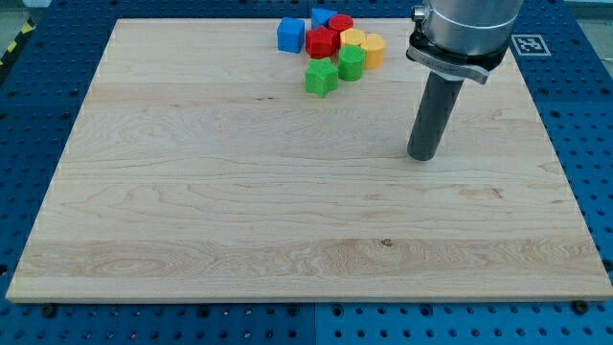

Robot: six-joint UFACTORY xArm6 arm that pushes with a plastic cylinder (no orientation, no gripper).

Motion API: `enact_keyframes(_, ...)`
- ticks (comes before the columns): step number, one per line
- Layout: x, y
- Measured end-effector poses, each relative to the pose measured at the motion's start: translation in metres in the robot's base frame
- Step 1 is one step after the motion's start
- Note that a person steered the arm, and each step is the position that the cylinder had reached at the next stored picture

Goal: Move the blue triangle to the blue cube

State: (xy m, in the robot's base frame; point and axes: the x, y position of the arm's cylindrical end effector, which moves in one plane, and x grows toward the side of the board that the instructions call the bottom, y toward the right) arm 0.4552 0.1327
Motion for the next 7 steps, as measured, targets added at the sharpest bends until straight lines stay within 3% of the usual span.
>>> enact_keyframes(1, -0.005, 0.000)
enact_keyframes(4, -0.135, 0.000)
enact_keyframes(7, -0.203, -0.005)
